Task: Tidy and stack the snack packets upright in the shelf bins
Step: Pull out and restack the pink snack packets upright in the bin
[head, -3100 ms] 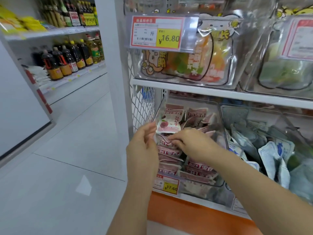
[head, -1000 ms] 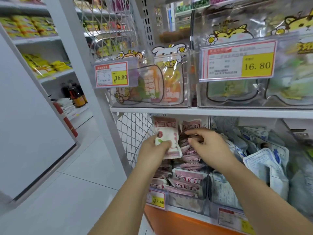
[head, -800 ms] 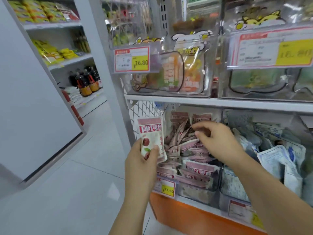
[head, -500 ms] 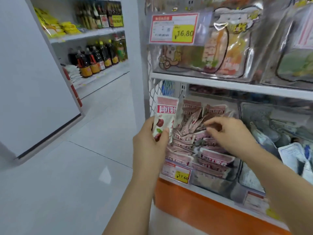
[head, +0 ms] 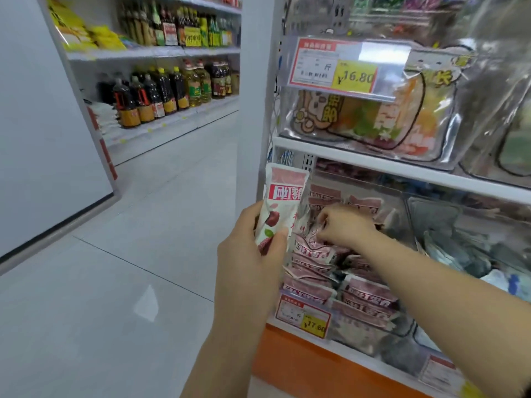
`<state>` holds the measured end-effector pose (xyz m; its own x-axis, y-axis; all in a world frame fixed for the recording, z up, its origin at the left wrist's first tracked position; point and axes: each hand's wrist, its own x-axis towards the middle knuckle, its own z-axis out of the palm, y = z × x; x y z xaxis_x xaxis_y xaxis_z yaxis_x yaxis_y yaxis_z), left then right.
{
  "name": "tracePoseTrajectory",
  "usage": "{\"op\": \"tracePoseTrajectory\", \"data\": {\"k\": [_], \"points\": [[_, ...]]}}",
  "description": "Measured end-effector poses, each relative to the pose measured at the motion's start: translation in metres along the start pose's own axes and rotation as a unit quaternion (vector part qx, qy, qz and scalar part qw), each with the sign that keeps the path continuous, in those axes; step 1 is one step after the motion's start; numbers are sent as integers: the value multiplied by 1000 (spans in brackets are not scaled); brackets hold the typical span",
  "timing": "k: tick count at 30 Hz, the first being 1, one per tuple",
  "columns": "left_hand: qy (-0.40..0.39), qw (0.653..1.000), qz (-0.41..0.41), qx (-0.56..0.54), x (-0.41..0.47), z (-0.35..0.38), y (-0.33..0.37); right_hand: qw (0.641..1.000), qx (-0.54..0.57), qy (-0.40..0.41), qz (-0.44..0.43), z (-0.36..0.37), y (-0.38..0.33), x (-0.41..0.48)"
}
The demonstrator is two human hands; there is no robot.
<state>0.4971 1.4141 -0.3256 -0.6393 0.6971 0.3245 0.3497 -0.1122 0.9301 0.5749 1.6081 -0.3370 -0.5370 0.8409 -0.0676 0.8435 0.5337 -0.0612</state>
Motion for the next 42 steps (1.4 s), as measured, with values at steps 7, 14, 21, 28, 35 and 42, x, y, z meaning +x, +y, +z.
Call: {"op": "tracePoseTrajectory", "data": {"k": [7,14,21,28,35,42], "points": [[3,1000,2,-9,4,0,0,965,234,118,20,-27,17,-20],[-25,1000,11,4,1,9,2,918,319,235,-8,-36,55,-88],[-41,996,-68,-51,-15,15,5,859,433,273,-3,-36,68,-141],[-154,916,-263,-261,-27,38,16,832,517,200,-25,-35,70,-163],[-337,917,-188,-106,-36,68,20,835,505,215,-42,-32,71,-161],[-281,947,-127,-87,-30,73,18,811,522,258,-47,-29,67,-154]]}}
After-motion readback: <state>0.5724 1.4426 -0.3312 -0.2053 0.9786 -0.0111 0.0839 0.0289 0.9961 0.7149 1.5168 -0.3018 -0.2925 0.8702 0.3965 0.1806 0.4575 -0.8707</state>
